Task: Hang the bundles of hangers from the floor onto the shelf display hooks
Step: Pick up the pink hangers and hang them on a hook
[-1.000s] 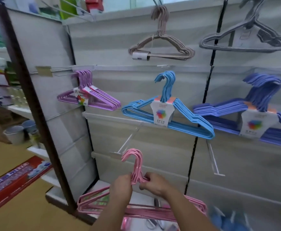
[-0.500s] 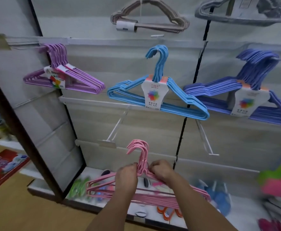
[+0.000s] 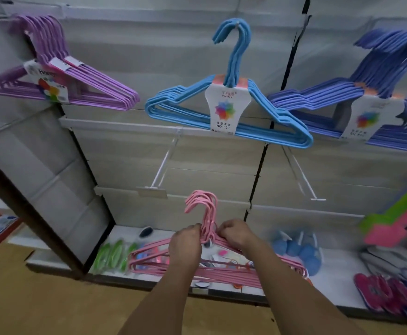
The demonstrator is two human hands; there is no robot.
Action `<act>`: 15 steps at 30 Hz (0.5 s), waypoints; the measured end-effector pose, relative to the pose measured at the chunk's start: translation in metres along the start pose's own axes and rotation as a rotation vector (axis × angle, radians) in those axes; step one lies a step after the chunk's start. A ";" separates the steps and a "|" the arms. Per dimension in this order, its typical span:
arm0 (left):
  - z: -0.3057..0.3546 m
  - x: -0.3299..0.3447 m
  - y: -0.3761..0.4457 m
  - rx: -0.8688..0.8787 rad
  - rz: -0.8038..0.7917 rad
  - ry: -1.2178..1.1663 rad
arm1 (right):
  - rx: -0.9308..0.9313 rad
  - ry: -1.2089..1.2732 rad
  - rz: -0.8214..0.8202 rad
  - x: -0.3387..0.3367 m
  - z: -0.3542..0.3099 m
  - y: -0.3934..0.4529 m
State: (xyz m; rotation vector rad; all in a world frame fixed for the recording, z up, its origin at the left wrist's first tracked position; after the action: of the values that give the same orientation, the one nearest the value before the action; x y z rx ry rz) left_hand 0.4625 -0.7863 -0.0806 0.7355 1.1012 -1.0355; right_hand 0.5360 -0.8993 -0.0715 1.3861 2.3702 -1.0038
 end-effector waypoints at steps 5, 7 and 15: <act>-0.010 -0.003 0.014 0.078 -0.031 0.027 | 0.015 0.020 0.034 0.009 -0.009 0.001; -0.013 -0.001 0.018 0.106 -0.025 0.033 | 0.020 0.016 0.043 0.011 -0.011 0.000; -0.011 0.002 0.026 0.163 -0.008 -0.020 | 0.054 -0.018 0.105 0.006 -0.006 0.013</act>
State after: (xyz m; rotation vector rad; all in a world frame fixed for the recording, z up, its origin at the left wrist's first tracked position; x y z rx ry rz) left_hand 0.4834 -0.7672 -0.0869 0.8494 1.0118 -1.1462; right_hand 0.5440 -0.8873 -0.0761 1.4971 2.2476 -1.0541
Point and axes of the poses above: each hand's wrist, its own y-axis towards the middle knuckle, its own x-axis out of the palm, z = x × y, the point moved 3 cm from there along y, towards the middle knuckle, and after that the axes turned 3 degrees about x, right-handed, at the moved point
